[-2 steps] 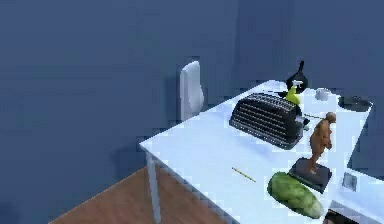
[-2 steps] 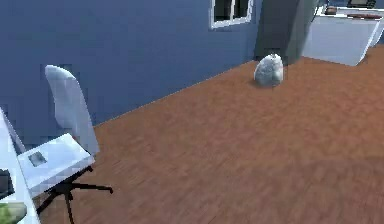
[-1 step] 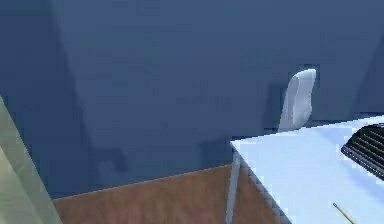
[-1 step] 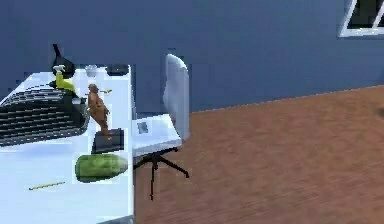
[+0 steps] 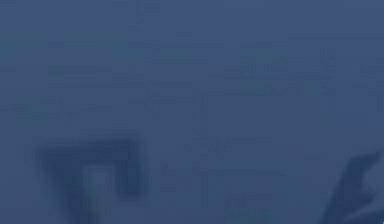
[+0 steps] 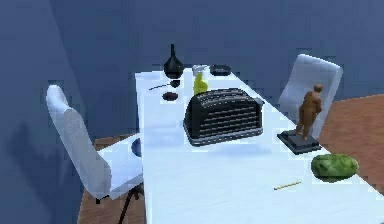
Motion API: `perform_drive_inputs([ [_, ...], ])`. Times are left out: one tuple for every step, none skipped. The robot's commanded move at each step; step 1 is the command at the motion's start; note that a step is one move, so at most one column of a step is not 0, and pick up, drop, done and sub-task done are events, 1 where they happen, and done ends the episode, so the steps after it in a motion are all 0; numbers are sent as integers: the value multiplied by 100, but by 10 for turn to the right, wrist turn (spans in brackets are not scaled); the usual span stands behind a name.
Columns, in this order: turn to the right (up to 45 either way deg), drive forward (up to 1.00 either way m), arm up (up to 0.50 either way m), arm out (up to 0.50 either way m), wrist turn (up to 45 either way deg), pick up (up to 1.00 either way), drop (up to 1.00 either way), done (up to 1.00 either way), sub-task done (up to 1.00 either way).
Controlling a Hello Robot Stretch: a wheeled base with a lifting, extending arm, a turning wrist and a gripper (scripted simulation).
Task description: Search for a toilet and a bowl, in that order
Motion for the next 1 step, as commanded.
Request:
perform_drive_inputs([
  [0,20,0,0,0,0,0,0,0],
])
